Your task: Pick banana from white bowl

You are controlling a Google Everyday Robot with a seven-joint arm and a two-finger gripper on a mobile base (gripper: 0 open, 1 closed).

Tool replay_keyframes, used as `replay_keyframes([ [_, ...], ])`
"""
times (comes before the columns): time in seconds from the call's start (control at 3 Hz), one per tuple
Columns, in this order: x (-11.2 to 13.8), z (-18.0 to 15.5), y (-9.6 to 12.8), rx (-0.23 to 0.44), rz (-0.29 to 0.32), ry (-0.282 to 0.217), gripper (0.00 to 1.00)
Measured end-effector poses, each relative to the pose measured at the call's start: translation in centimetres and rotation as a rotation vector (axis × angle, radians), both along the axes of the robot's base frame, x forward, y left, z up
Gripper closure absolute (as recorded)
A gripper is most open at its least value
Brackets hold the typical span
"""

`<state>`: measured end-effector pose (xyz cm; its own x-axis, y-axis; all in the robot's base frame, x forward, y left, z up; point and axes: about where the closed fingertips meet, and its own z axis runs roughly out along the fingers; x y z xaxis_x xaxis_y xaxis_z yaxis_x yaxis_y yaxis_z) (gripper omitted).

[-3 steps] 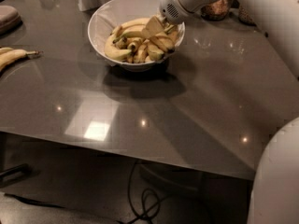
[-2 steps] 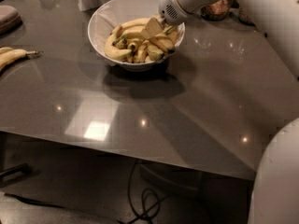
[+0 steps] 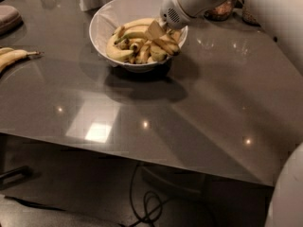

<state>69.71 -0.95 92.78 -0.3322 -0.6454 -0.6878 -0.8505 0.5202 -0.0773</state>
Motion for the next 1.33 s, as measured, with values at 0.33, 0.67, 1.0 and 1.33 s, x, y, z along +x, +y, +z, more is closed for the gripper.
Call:
replay_keyframes([
  [0.33,0.1,0.1,0.2,0.0,-0.001,0.0,1.0],
  [0.67,0.0,0.4,0.0,-0.01,-0.012,-0.006,1.0],
  [1.0,-1.5,3.5,-0.9,-0.046,-0.031,-0.045,1.0],
  [1.33,-3.3,6.8,-1.6,-0.079,-0.036,-0.064,1.0],
])
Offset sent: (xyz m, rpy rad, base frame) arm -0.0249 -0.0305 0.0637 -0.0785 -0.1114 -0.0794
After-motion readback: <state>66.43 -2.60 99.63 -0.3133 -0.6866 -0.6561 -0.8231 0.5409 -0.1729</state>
